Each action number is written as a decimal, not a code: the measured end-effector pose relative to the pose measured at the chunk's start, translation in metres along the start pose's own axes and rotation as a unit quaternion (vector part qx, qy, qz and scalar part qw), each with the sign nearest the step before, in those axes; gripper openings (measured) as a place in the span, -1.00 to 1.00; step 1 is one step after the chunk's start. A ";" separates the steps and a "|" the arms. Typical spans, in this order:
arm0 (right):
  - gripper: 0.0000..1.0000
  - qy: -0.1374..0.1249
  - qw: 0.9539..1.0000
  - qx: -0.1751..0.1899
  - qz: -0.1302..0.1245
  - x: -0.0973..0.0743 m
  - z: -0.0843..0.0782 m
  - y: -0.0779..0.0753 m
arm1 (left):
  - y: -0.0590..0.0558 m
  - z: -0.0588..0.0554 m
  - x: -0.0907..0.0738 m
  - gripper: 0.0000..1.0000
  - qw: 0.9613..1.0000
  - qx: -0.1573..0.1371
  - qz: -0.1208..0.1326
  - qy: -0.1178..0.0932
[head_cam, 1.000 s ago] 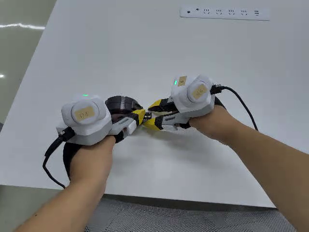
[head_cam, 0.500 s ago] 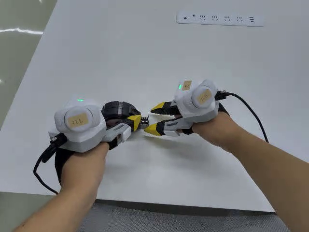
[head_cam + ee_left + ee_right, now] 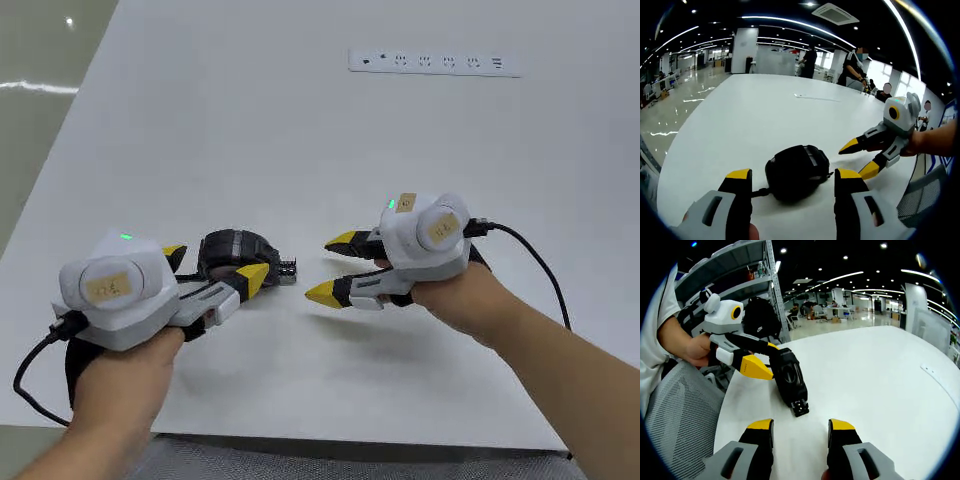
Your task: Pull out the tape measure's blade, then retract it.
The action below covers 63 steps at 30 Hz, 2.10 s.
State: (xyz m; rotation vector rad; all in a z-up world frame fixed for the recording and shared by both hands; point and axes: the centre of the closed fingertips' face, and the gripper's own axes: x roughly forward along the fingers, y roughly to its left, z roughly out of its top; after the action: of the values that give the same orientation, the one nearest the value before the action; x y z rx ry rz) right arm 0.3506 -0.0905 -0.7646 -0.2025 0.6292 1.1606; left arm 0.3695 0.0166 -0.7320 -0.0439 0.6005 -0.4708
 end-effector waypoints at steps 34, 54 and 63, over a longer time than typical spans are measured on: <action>0.13 0.002 0.995 0.038 -0.094 -0.090 -0.046 0.001 | -0.011 -0.007 -0.039 0.48 0.991 0.092 -0.100 0.017; 0.40 0.004 0.990 0.044 -0.134 -0.137 -0.062 0.006 | -0.018 -0.017 -0.060 0.57 0.981 0.121 -0.147 0.035; 0.51 0.012 0.989 0.043 -0.143 -0.156 -0.074 0.011 | -0.013 -0.018 -0.067 0.64 0.980 0.125 -0.149 0.038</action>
State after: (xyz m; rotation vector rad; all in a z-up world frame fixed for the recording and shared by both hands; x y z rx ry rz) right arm 0.2755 -0.2435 -0.7356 -0.2257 0.6470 0.8541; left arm 0.3055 0.0362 -0.7084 0.1266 0.6076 -0.8393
